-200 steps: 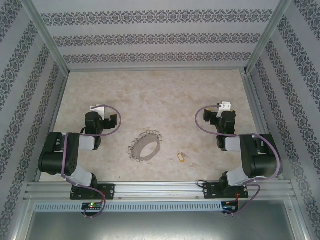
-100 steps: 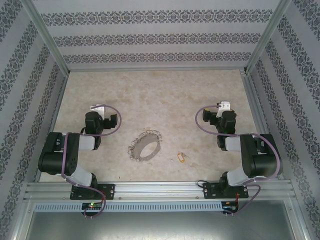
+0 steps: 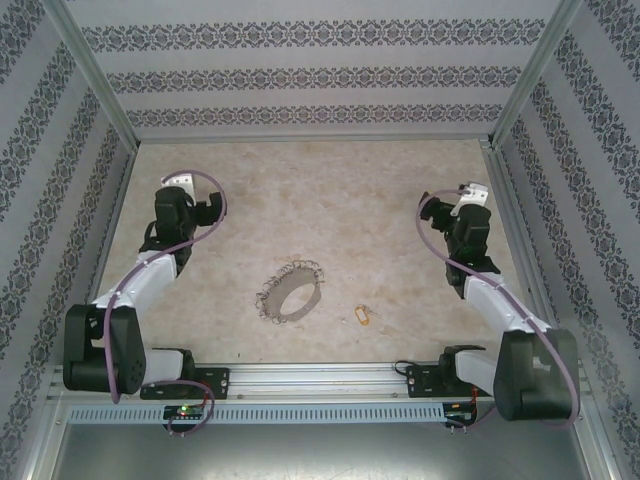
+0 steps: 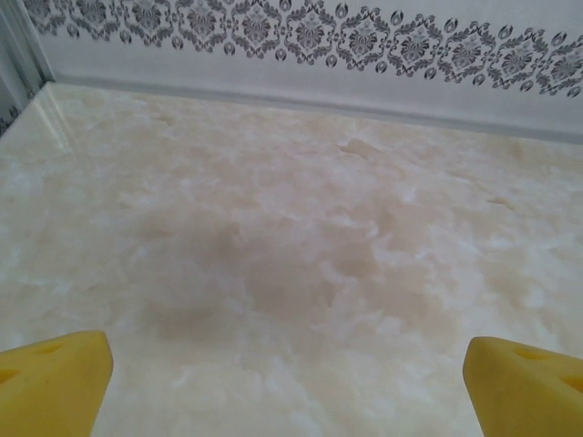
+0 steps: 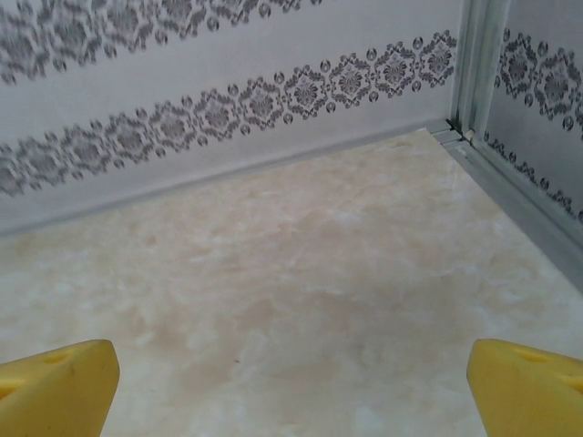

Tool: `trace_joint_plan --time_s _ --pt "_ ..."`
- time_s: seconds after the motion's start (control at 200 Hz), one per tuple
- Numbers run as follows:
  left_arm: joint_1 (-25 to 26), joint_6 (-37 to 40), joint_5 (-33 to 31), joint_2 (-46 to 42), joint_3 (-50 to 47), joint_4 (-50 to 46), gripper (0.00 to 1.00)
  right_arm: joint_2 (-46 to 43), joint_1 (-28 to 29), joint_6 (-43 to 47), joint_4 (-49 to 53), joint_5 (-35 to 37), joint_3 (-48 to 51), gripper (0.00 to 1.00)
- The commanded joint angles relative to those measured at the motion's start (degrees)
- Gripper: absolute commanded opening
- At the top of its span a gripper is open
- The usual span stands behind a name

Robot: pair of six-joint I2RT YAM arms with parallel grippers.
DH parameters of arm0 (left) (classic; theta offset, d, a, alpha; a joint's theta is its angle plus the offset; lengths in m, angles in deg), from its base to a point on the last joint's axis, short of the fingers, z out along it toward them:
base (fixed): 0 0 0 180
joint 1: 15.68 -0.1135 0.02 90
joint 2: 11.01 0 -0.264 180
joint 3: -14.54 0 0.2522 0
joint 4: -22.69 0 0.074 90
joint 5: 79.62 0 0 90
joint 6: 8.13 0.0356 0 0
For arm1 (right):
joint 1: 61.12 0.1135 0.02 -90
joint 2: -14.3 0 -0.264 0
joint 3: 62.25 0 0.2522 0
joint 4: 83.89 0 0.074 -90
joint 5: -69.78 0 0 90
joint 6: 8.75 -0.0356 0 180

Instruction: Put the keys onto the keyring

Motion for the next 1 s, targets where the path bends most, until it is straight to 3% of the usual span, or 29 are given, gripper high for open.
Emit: trace_joint_plan --time_s 0.0,0.115,0.32,0.54,0.664,0.759,0.889,0.994 --pt "0.91 -9.01 4.16 -2.57 4.37 -16.98 0.99 -2.9 -0.96 -10.36 9.45 -5.82 -0.92 0.98" --pt "2.26 -12.9 11.23 -4.08 7.54 -25.0 0.97 -5.46 -0.9 -13.66 9.25 -14.25 1.16 0.98" --pt "10.57 -11.44 18.38 -6.83 6.76 -29.09 0.94 -8.39 -0.01 -17.41 16.18 -18.92 2.76 0.98" --pt "23.96 -2.45 17.05 -4.91 4.59 -30.37 0.78 -8.76 4.93 -16.08 24.11 -14.06 1.91 0.97" --pt "29.72 0.62 17.26 -0.69 4.83 -29.36 0.69 -7.26 5.23 -16.37 24.26 -18.37 1.33 0.9" --pt "34.1 3.43 15.34 4.4 7.0 -29.92 0.56 -5.15 5.26 -17.75 24.42 -20.55 0.43 0.88" --pt "37.78 6.68 14.65 12.2 11.26 -30.98 0.39 -1.06 5.35 -18.9 22.91 -22.47 0.05 0.88" --pt "38.98 7.06 15.61 15.86 12.9 -29.47 0.35 2.85 5.32 -19.78 21.53 -23.91 -0.5 0.87"
